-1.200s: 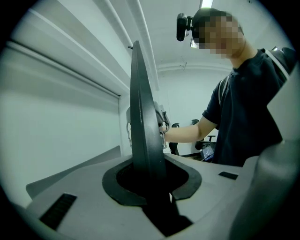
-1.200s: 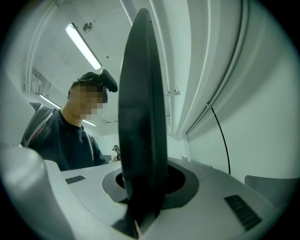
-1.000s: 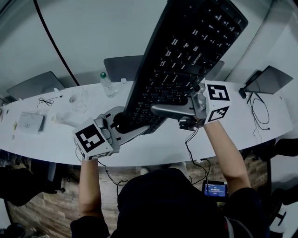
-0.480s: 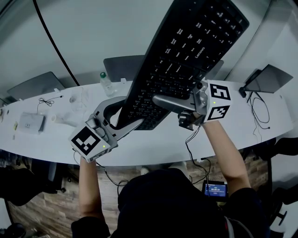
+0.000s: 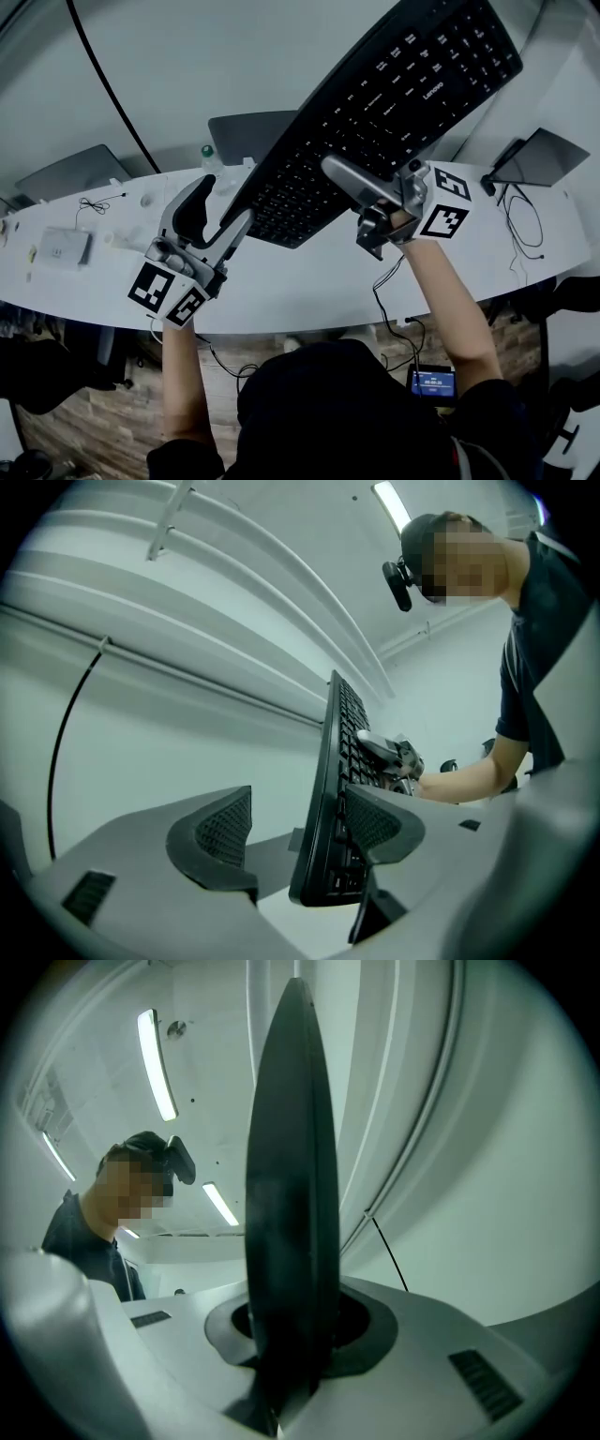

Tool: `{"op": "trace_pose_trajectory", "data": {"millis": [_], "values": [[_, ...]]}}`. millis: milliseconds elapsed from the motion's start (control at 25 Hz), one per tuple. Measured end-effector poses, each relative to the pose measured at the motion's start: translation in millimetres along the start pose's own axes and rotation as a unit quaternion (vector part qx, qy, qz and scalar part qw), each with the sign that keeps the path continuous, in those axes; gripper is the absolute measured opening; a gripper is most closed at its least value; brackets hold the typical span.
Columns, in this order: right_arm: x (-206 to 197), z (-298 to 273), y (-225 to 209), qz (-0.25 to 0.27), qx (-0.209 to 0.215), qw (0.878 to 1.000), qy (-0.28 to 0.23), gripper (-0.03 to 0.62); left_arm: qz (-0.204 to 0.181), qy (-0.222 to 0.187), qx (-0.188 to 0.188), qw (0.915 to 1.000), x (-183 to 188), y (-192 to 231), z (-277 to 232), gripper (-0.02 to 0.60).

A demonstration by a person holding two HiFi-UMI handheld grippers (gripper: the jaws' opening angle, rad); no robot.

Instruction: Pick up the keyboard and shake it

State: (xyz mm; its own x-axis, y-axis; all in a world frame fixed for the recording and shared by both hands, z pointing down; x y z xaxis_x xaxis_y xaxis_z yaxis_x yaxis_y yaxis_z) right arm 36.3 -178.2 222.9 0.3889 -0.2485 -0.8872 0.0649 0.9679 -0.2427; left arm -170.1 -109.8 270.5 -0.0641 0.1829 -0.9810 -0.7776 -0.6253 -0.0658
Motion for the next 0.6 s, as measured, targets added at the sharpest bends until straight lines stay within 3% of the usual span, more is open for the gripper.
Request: {"op": "trace_pose_trajectory", "data": {"millis": [160,360,600], "values": [[10.5,12.0,-1.8,-0.009,-0.021,0.999,-0.037,0.089,0.024,-0.022,0.039,0.9987,-2.1,1.7,4.9,0.314],[25.9,29.0,-3.7,-0.03,-0.045,0.994,-0.095,0.089,0.07,-0.052,0.06,0.9944,-8.0,-6.4,5.9,0.314],[27.0,31.1,-9.5,-0.068,-0.071,0.981,-0.169,0.089,0.158,-0.1,0.068,0.9799,-31.3,-15.0,15.1,0.314]]}}
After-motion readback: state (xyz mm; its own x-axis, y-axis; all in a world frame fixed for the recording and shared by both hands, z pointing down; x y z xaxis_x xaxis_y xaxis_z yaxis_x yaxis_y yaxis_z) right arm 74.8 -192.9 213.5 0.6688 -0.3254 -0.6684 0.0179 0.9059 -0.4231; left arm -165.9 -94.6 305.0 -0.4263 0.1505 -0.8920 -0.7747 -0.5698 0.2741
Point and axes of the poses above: the fingertips, and each gripper's own axes: z backward along the fingers, y to its left, x out of its top, the point moved 6 cm from there along z, backward along the fingers, and after that the axes turned 2 degrees about -x, right-handed, at the moved point
